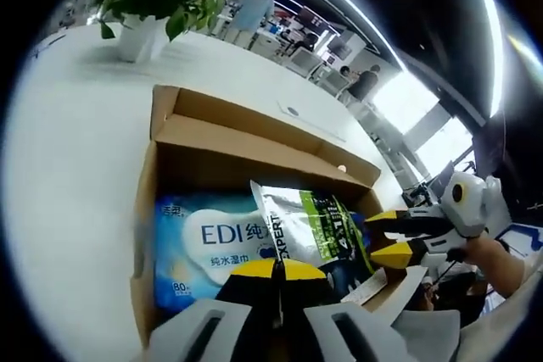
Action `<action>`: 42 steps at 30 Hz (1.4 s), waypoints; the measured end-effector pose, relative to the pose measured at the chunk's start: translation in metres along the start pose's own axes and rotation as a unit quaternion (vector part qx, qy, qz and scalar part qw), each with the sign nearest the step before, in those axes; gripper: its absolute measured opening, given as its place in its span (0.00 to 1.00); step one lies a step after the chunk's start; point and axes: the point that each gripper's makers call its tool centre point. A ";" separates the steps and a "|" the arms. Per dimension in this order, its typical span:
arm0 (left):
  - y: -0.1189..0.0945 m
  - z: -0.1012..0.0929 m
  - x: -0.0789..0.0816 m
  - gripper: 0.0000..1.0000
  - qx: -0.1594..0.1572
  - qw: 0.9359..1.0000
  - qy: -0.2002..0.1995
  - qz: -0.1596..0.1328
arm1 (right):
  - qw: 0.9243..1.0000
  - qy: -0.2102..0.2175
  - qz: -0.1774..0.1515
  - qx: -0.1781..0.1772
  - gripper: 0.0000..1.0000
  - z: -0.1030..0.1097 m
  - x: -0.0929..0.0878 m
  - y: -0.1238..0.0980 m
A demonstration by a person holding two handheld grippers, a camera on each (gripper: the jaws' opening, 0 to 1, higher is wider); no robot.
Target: Operate the shoe box by opening the lid, removing the specified soft item, and placing it in the target area until the item is outside and the box remains undamaged.
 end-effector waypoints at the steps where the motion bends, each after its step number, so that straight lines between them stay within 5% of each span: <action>1: 0.000 0.000 0.000 0.00 0.000 1.000 0.000 0.000 | 1.000 0.000 0.000 0.003 0.33 0.001 0.000 0.002; 19: -0.014 -0.010 0.001 0.00 -0.005 1.000 0.020 -0.011 | 0.999 0.022 0.038 0.021 0.25 0.006 -0.006 0.018; 35: -0.027 -0.001 0.008 0.00 -0.010 0.999 0.037 -0.032 | 0.997 0.058 0.015 0.052 0.29 0.020 0.005 0.025; 42: -0.028 0.004 0.006 0.00 0.004 0.999 0.043 -0.028 | 0.997 0.069 -0.002 0.038 0.12 0.014 0.007 0.018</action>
Point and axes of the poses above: the point that each gripper's makers call its tool centre point, and the gripper's own axes: y roughly forward along the fingers, z roughly to its left, x roughly out of its top, and after that the axes turned 2 degrees about -y, right-handed
